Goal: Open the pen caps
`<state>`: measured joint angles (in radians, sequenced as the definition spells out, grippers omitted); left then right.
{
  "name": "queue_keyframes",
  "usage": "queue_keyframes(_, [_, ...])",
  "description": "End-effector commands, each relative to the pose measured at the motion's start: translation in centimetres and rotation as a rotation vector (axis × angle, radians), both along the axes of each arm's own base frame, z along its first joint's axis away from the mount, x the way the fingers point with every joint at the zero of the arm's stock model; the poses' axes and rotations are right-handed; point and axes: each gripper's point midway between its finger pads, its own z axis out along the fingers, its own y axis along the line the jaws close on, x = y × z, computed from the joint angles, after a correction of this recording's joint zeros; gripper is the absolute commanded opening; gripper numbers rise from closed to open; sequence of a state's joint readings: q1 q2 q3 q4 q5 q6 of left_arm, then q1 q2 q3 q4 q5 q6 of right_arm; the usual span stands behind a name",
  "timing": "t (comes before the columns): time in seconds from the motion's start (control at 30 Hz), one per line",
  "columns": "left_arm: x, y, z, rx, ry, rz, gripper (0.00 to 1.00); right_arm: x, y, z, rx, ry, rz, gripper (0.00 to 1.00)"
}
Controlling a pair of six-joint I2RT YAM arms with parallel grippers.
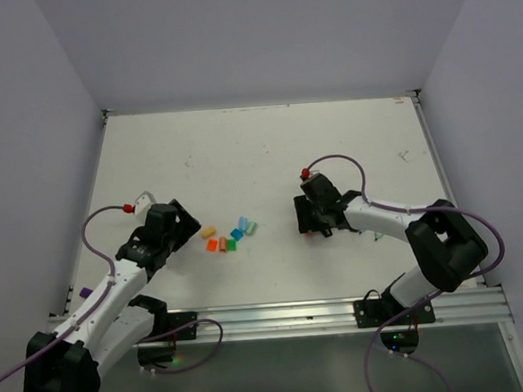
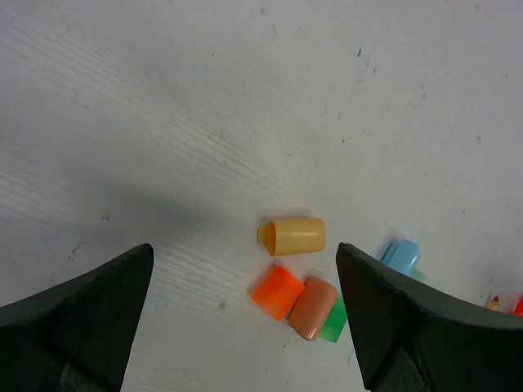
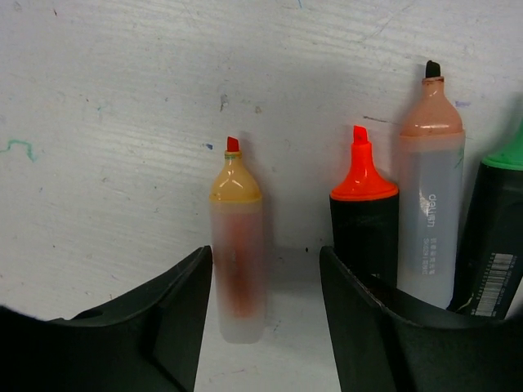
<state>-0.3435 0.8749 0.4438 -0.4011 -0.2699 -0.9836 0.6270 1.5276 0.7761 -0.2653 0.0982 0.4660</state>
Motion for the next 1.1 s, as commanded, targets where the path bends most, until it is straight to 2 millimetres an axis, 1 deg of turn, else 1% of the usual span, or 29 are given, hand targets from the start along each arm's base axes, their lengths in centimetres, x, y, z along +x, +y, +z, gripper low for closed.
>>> queue_keyframes(0.0, [-0.5, 3.4, 0.9, 0.110, 0.028, 0.149, 0.96, 1.4, -0.3, 2.8, -0.014, -0.073, -0.004, 0.59])
queue_keyframes(0.07, [-0.9, 4.3, 0.6, 0.123, 0.048, 0.197, 0.97, 1.4, -0.3, 3.8, -0.006, -0.082, 0.000, 0.61])
queue_keyframes(0.1, [-0.7, 4.9, 0.7, 0.124, 0.051, 0.227, 0.98, 1.5, 0.0, 4.4, 0.004, -0.088, 0.007, 0.61])
queue_keyframes(0.17, [-1.1, 5.7, 0.3, 0.134, 0.088, 0.280, 0.99, 1.3, 0.4, 5.3, 0.016, -0.087, 0.020, 0.62])
queue_keyframes(0.2, [-1.4, 6.7, 0.5, 0.156, 0.111, 0.324, 1.00, 1.3, 1.2, 6.1, 0.027, -0.100, 0.040, 0.62])
queue_keyframes(0.23, [-1.6, 7.1, 0.6, 0.152, 0.122, 0.369, 1.00, 1.1, 1.7, 6.6, 0.029, -0.107, 0.055, 0.62])
queue_keyframes(0.27, [-1.8, 7.8, 0.6, 0.183, 0.137, 0.407, 1.00, 0.8, 2.0, 6.8, 0.017, -0.103, 0.068, 0.62])
queue_keyframes(0.3, [-1.8, 8.1, 1.2, 0.188, 0.138, 0.441, 1.00, 0.6, 3.0, 7.4, 0.022, -0.115, 0.096, 0.62])
queue_keyframes(0.33, [-3.0, 8.7, 1.1, 0.200, 0.182, 0.495, 1.00, 0.5, 3.5, 7.7, 0.025, -0.117, 0.110, 0.62])
queue_keyframes(0.37, [-3.3, 9.1, 1.3, 0.213, 0.196, 0.523, 1.00, 0.2, 4.1, 7.9, 0.028, -0.115, 0.127, 0.62])
queue_keyframes(0.4, [-3.2, 9.6, 2.3, 0.228, 0.178, 0.555, 1.00, -0.3, 5.3, 8.1, 0.038, -0.116, 0.165, 0.62])
queue_keyframes(0.43, [-4.4, 10.1, 2.3, 0.240, 0.214, 0.606, 1.00, -0.6, 5.9, 8.3, 0.046, -0.115, 0.189, 0.62])
queue_keyframes(0.5, [-5.0, 10.9, 3.1, 0.280, 0.242, 0.664, 1.00, -1.2, 7.0, 8.5, 0.049, -0.115, 0.231, 0.62])
queue_keyframes(0.53, [-6.2, 11.3, 3.1, 0.312, 0.290, 0.690, 1.00, -1.3, 7.2, 8.3, 0.052, -0.105, 0.244, 0.62])
queue_keyframes(0.57, [-6.8, 11.6, 2.8, 0.337, 0.326, 0.708, 1.00, -1.6, 7.4, 8.3, 0.065, -0.095, 0.255, 0.62])
queue_keyframes(0.63, [-7.7, 12.1, 2.9, 0.356, 0.371, 0.742, 1.00, -2.0, 7.9, 8.1, 0.092, -0.078, 0.265, 0.62])
queue_keyframes(0.7, [-8.2, 12.4, 2.8, 0.349, 0.395, 0.788, 1.00, -2.6, 8.9, 8.0, 0.133, -0.051, 0.298, 0.62])
queue_keyframes(0.77, [-8.8, 12.8, 2.6, 0.334, 0.401, 0.841, 1.00, -2.9, 9.2, 7.5, 0.142, -0.032, 0.308, 0.62])
queue_keyframes(0.8, [-9.4, 13.2, 2.1, 0.346, 0.413, 0.859, 1.00, -3.2, 9.0, 7.0, 0.140, -0.024, 0.310, 0.62])
queue_keyframes(0.9, [-9.0, 13.7, 2.0, 0.342, 0.413, 0.881, 1.00, -3.3, 9.0, 6.9, 0.144, -0.027, 0.317, 0.62])
queue_keyframes(0.93, [-9.5, 13.7, 2.0, 0.340, 0.443, 0.905, 1.00, -3.2, 8.8, 6.9, 0.137, -0.032, 0.313, 0.62])
queue_keyframes(0.97, [-9.5, 13.4, 1.8, 0.327, 0.471, 0.907, 1.00, -3.1, 8.9, 6.9, 0.144, -0.040, 0.313, 0.62])
queue_keyframes(1.0, [-8.8, 13.0, 1.8, 0.285, 0.481, 0.897, 1.00, -3.1, 8.9, 6.6, 0.148, -0.037, 0.310, 0.62])
queue_keyframes(1.03, [-8.3, 13.1, 1.9, 0.292, 0.483, 0.868, 1.00, -3.3, 9.1, 6.5, 0.154, -0.030, 0.317, 0.62])
queue_keyframes(1.07, [-8.8, 13.4, 1.7, 0.319, 0.522, 0.890, 1.00, -3.3, 9.1, 6.6, 0.153, -0.026, 0.320, 0.62])
